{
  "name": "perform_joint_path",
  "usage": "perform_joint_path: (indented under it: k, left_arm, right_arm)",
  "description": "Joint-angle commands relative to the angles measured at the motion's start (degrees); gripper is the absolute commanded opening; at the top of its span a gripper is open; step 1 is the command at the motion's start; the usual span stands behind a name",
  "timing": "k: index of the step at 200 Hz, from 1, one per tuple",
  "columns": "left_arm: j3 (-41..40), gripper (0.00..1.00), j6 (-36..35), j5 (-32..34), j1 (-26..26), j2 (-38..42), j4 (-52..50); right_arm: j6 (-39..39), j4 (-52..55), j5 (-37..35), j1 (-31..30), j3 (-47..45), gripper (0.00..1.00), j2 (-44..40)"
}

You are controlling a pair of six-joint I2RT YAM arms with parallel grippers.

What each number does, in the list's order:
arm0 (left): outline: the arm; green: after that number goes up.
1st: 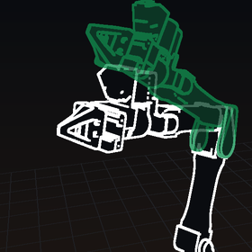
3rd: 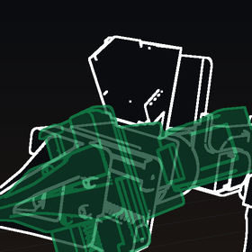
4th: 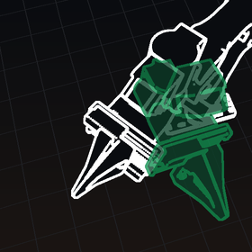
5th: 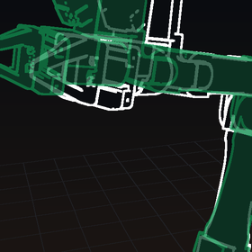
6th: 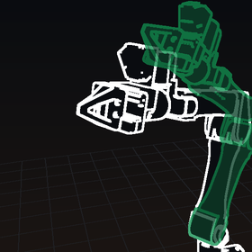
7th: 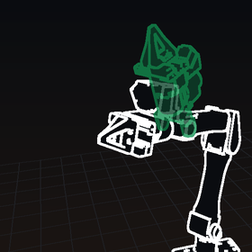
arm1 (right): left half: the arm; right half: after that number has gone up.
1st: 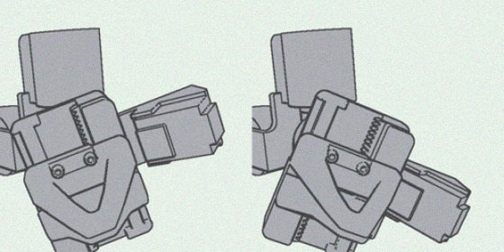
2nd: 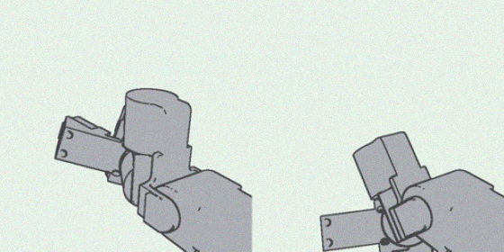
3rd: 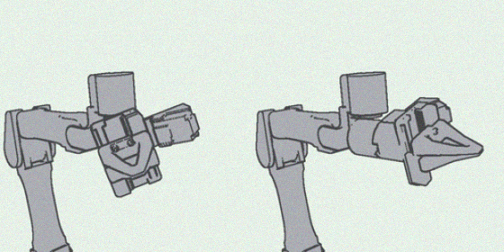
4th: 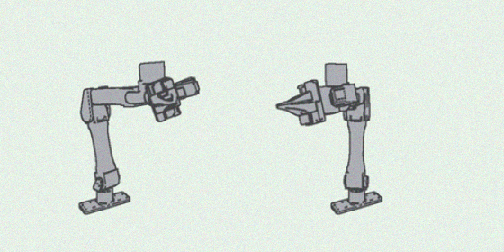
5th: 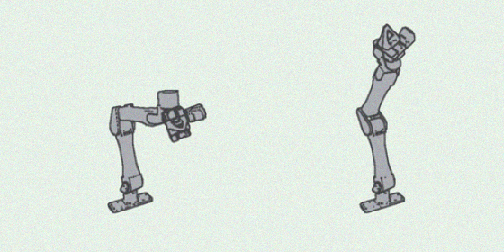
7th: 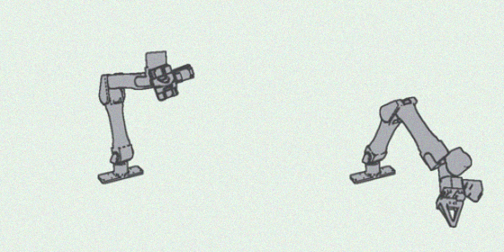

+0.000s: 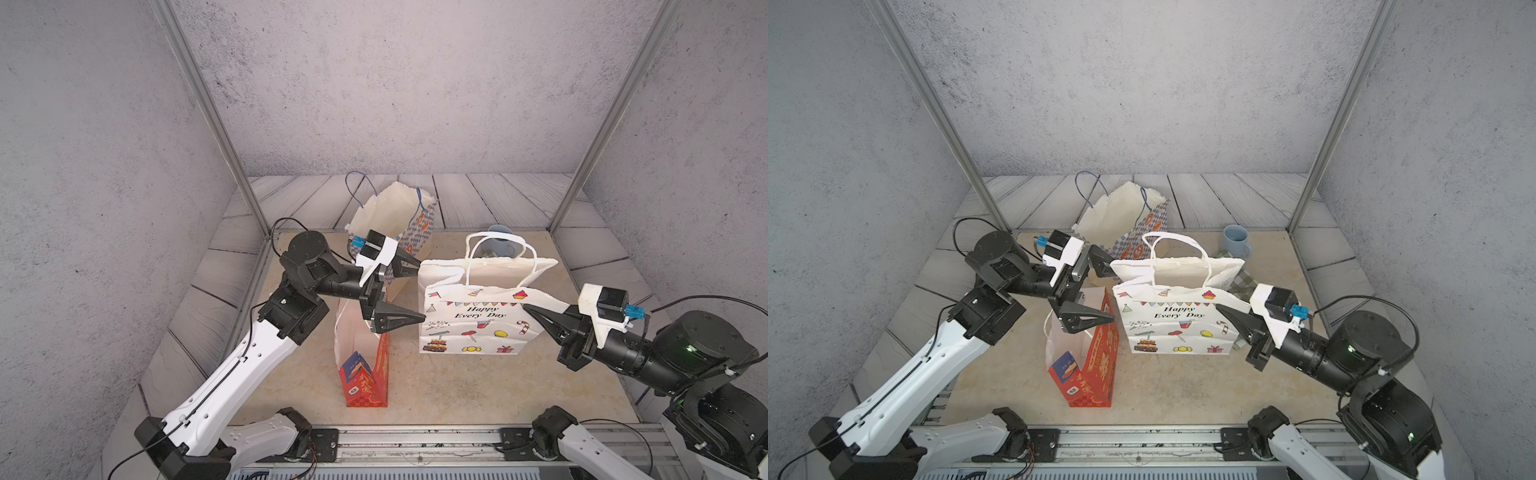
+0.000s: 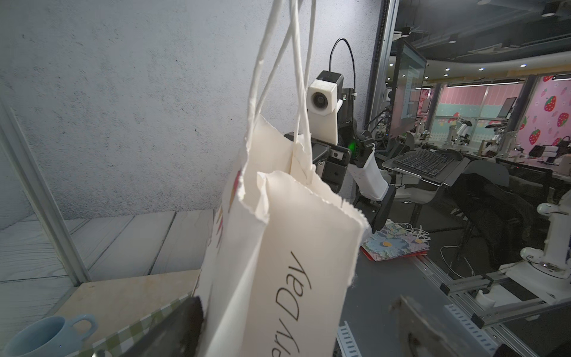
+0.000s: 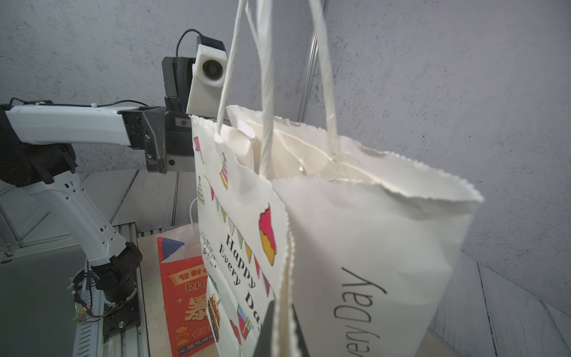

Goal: Put away the paper bag
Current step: Press the paper bag.

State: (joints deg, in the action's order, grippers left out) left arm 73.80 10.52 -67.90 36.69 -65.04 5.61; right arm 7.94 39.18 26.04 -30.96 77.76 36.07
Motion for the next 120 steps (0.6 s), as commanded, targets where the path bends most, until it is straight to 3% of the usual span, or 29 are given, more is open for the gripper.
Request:
perform_joint_path:
  k: [1,47,120]
  left_arm:
    - [0.22,0.99,-4.02,6.33,0.31,-0.14,-1.22]
    - [0.70,0.83,-7.44,12.67,0.84,-0.23,-3.18]
    - [1.25,0.60,-8.59,14.34,1.54,-0.71,-3.17]
  right_arm:
    - [-1.76,-4.62,0.35,-0.15,-1.15,0.01,1.18]
    - [-3.68,-7.83,-1.17,-0.08,-2.70,0.01,3.09]
    - [-5.12,-9.41,-2.49,-0.07,-2.96,0.01,5.35]
